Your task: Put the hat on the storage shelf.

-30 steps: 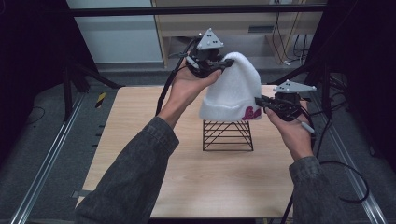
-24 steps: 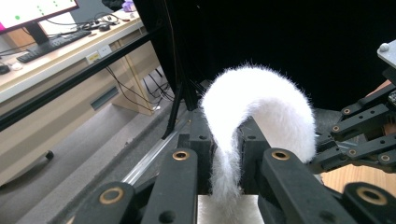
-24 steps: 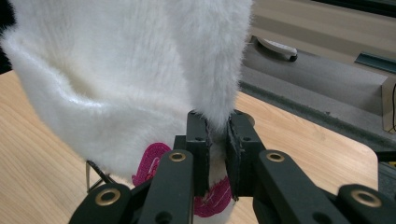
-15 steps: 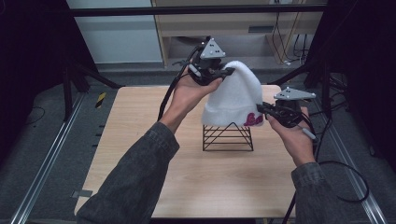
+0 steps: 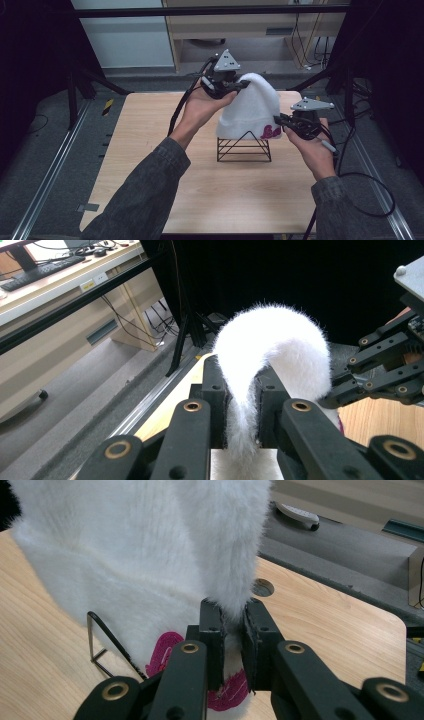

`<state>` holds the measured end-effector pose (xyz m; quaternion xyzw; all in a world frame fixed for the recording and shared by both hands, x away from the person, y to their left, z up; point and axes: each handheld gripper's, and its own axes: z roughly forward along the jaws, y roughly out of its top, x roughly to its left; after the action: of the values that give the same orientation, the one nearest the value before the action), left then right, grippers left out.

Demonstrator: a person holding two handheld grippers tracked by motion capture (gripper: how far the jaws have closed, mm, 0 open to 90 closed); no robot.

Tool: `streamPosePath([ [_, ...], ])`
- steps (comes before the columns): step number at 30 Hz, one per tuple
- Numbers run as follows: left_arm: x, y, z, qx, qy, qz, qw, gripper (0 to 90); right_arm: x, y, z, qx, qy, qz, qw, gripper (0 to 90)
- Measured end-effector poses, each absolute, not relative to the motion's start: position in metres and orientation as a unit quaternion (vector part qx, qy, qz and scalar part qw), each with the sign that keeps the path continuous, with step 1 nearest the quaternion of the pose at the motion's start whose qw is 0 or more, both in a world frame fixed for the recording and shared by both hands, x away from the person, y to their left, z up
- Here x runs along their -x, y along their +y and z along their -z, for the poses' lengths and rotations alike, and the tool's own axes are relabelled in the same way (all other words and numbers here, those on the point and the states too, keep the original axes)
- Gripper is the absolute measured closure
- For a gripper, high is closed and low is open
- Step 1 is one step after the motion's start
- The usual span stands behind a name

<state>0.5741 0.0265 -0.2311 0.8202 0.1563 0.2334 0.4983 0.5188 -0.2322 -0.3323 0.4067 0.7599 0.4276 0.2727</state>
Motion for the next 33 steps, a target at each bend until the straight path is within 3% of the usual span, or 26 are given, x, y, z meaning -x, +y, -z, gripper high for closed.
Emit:
streamPosePath([
  [33,-0.568,0.017,0.279,-0.846,0.164,-0.198,0.467,79.1,-0.514,-0.238,0.374,-0.421,0.778,-0.389,0.256,80.4],
])
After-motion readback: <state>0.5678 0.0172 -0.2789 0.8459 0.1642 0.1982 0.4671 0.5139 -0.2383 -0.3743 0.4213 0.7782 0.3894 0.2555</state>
